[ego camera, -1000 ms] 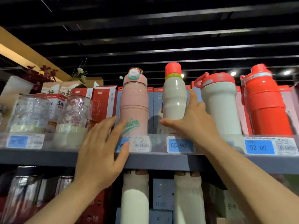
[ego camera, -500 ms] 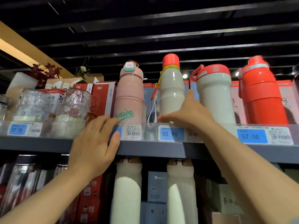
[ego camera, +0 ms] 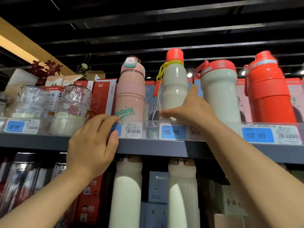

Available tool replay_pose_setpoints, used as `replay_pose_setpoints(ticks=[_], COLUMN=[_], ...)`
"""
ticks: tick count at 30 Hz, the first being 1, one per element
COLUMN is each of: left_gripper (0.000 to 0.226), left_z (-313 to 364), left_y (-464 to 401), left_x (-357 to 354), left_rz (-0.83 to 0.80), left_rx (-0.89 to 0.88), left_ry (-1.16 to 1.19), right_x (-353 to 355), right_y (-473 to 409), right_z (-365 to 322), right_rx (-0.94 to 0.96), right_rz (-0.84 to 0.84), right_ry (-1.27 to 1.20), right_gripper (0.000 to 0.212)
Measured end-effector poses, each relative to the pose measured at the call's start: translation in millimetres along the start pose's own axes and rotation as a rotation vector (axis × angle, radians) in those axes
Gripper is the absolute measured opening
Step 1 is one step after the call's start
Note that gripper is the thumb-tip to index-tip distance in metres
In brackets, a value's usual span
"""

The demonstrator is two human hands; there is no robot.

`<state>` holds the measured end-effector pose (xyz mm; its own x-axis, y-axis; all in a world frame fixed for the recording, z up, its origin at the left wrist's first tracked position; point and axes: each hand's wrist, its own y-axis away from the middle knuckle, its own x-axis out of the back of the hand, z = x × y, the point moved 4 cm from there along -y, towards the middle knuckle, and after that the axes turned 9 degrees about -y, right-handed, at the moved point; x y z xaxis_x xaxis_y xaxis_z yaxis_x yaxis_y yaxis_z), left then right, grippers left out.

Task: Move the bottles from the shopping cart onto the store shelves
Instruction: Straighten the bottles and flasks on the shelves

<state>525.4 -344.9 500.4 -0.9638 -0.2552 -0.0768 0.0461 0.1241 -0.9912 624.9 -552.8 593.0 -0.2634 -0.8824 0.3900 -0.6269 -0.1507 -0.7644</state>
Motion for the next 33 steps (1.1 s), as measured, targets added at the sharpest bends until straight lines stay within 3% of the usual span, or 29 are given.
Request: replay_pose_setpoints(ticks=[5, 9, 11, 21, 23, 28, 33], left_gripper=[0.044, 0.045, 0.045, 0.046, 0.046, 0.044, 0.045], left_z=[1, 2, 1, 4, 4, 4, 5], left_y=[0, 0, 0, 3, 2, 3, 3], left_x=[1, 1, 1, 1, 1, 0, 1], left_rz=[0.022, 0.022, 0.020, 0.026, 0.030, 0.039, 0.039], left_rx=[-0.003, -0.001, 0.001, 0.019, 0.021, 0.021, 0.021], left_ry=[-0.007, -0.011, -0.011, -0.002, -0.007, -0.012, -0.015], right_x=[10, 2, -1, 10, 7, -8, -3], right_y=[1, 4, 2, -3, 0, 4, 1], right_z=[2, 1, 1, 11, 6, -3, 0], right_rx=[-0.026, -0.005, -0.010, -0.037, 0.000, 0.022, -0.002], right_rz=[-0.113, -0.057, -0.025, -0.107, -0.109, 0.018, 0.015], right_ry=[-0.243, -0.070, -0.023, -0.296, -0.263, 0.088, 0.031], right_gripper=[0.097, 0.130, 0.134, 0.109, 0.114, 0.132, 0.125])
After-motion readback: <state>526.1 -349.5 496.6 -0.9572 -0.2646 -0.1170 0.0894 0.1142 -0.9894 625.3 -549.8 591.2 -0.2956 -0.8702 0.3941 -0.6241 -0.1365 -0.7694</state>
